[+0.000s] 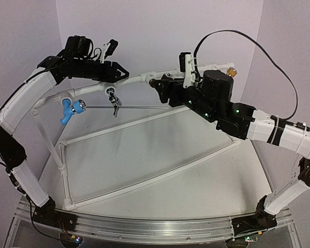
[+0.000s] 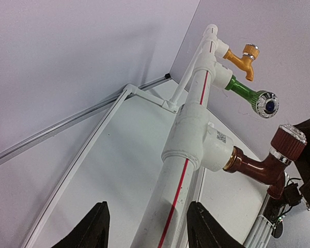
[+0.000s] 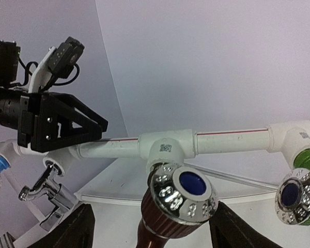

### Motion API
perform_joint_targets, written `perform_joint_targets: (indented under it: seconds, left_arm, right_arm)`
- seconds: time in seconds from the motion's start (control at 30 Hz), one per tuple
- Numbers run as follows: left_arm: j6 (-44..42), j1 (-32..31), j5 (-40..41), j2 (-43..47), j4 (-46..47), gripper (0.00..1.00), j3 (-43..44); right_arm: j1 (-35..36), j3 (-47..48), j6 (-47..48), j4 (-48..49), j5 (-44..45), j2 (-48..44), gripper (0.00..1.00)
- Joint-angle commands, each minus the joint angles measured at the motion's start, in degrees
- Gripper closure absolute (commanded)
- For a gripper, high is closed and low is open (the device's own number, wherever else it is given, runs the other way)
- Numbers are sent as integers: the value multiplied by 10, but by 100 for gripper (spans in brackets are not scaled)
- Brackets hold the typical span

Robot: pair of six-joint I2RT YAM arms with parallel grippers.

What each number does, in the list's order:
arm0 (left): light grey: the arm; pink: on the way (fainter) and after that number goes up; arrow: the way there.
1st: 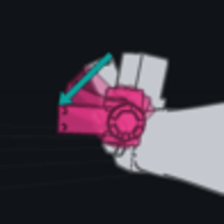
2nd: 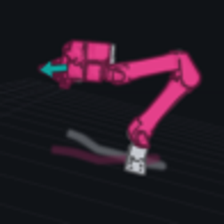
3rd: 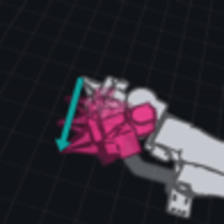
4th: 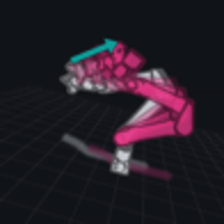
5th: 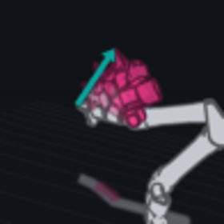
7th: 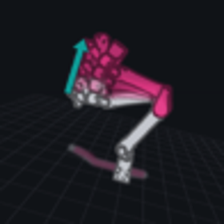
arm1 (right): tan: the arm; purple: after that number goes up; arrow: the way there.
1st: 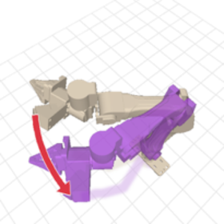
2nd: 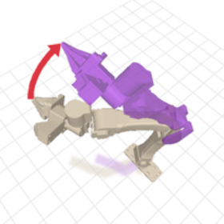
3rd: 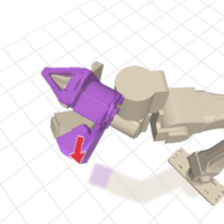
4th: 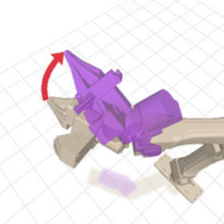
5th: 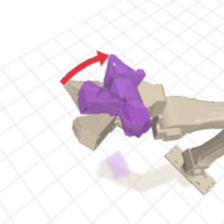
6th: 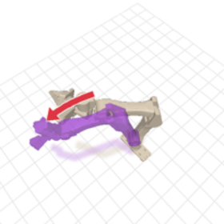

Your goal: Install the water faucets

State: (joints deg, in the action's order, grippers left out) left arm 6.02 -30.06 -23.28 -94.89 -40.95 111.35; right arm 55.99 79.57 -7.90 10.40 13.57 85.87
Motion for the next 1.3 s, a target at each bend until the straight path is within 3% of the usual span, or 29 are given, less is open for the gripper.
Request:
perform_joint_targets:
  seconds: [0.0, 0.13, 0.27, 0.57, 0.73, 1.03, 1.13, 1.2, 1.27]
  left_arm:
    - [14, -7, -12, -15, -113, 47, -23]
    - [14, -7, -14, -15, -114, 47, -22]
    - [13, -7, -14, -8, -114, 47, -29]
    - [12, -7, -14, -5, -111, 47, -35]
    - [17, -7, -21, -11, -108, 47, -33]
    - [23, -7, -35, -8, -105, 47, -39]
    - [22, -7, -32, -3, -105, 47, -42]
    - [21, -7, -30, 1, -104, 47, -44]
    - [21, -7, -27, 5, -101, 47, -49]
  right_arm:
    - [-8, 46, -90, 1, -6, 35, 33]
    - [-8, 73, -124, 6, -33, 67, 37]
    - [-8, 78, -148, 15, -20, 78, 49]
    - [-8, 56, -289, 40, 25, 80, 99]
    - [-3, 19, -406, 147, 24, 94, 100]
    - [3, -40, -703, 383, 25, 161, 100]
    - [4, -6, -637, 372, 15, 167, 100]
    - [10, 10, -567, 312, 37, 153, 98]
    - [13, 10, -510, 271, 55, 138, 83]
